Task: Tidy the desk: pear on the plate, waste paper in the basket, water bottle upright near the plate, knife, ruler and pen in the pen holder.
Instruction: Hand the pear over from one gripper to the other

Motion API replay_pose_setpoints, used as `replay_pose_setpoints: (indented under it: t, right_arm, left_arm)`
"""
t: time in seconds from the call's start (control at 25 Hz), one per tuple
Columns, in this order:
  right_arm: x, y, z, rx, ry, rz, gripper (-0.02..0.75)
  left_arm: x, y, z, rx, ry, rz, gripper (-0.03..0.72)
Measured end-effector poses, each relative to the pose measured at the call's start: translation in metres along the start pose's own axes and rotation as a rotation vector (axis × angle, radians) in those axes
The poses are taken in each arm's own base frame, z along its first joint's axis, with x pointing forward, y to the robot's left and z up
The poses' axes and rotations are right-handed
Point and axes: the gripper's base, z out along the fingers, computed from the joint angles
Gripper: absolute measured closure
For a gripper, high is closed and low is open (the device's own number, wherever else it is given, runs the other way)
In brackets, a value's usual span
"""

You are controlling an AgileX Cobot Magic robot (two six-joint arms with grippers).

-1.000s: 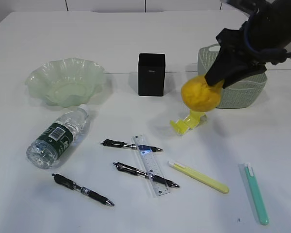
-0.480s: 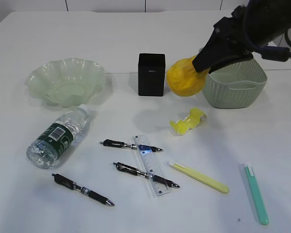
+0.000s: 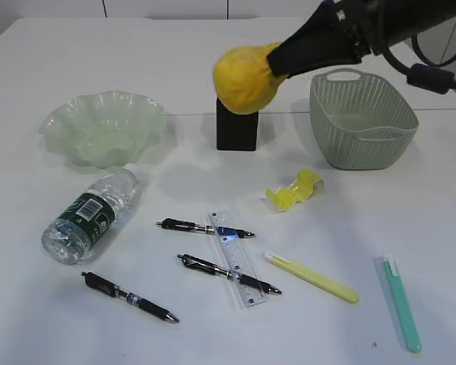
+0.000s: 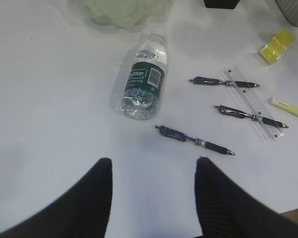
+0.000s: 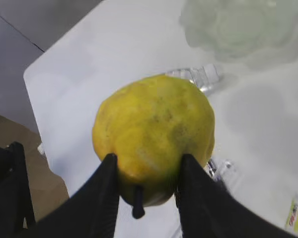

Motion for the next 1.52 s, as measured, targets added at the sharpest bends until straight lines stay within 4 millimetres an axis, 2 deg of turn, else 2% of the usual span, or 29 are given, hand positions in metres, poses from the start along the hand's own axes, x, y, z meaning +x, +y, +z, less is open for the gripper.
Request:
replay_pose_setpoints:
  t: [0.44,0.72,1.12,1.36,1.52]
  right_arm:
    - [-0.008,0.005,-0.001,-0.055,-0.091,-0.004,0.486]
    - [-0.008,0.005,-0.001,-0.057,-0.09,0.046,0.486]
    - [-0.005,0.003,0.0,-0.038,-0.053,0.135,0.486]
    - [-0.005,0.004,0.001,-0.04,-0.049,0.164,0.486]
    - [-0.005,0.012,0.011,-0.05,-0.008,0.144,0.486]
  left_arm:
    - [-0.003,-0.003,0.0,0.03,-0.031,-0.015,0.331]
    - [-0.008,0.0,0.02,0.049,0.069,0.062,0.332]
    - [-0.017,0.0,0.037,0.089,0.068,0.266,0.331]
    - [-0.021,-0.002,0.044,0.131,0.059,0.359,0.271]
    - [-0.024,-0.001,0.049,0.133,0.051,0.405,0.207]
